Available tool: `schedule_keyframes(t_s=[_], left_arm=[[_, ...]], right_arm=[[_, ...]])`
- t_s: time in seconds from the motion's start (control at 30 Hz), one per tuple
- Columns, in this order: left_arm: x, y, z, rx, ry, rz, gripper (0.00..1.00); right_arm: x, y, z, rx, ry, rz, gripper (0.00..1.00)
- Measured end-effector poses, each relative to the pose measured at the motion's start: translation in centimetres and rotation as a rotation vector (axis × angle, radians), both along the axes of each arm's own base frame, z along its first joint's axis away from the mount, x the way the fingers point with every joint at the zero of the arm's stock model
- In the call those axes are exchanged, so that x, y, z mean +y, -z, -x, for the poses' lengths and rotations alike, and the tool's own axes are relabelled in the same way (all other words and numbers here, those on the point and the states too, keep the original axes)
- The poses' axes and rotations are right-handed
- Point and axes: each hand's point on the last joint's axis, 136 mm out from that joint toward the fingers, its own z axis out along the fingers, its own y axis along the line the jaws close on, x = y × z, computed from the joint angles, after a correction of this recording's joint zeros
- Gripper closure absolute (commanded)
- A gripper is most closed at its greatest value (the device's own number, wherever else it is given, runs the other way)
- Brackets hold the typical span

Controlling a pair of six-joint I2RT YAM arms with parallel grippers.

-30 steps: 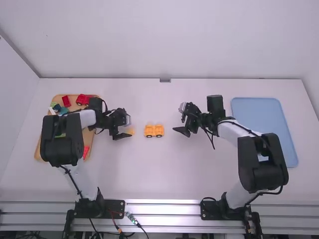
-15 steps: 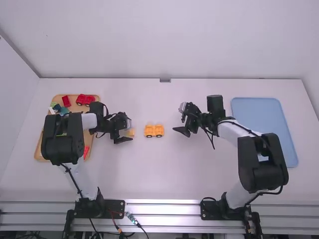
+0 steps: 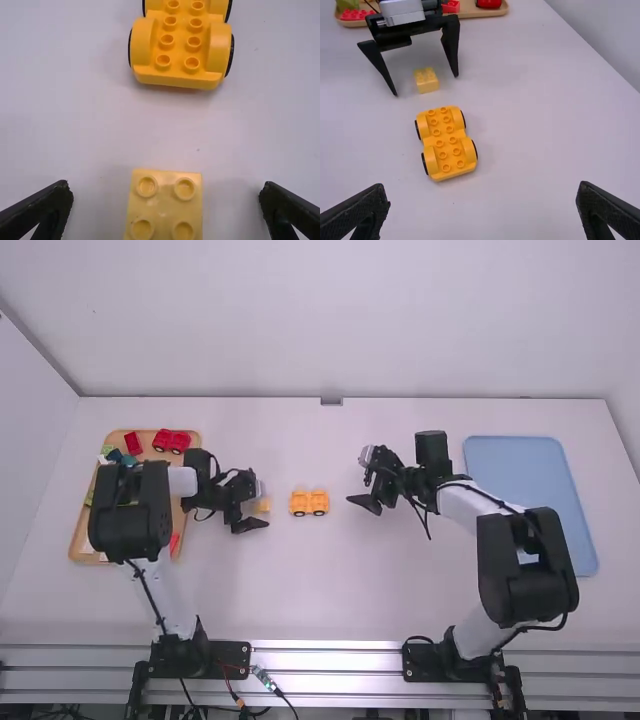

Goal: Assemble lego blocks to make yellow taxi

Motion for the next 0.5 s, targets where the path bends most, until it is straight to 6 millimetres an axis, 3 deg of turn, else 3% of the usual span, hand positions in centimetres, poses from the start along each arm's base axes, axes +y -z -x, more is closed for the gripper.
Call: schedule_keyframes(t_s=[0.27, 0.5], left_arm=[[0.4, -0.5, -0.5, 0.015, 0.021, -0.024, 0.01], [0.6, -0.3, -1.1, -0.026, 0.026, -0.045, 0.14]], right_arm=[[0.0, 0.0, 0.0, 0.0, 0.001, 0.0, 0.01], [0.0, 0.0, 0.0, 0.0, 0.0, 0.0, 0.01]])
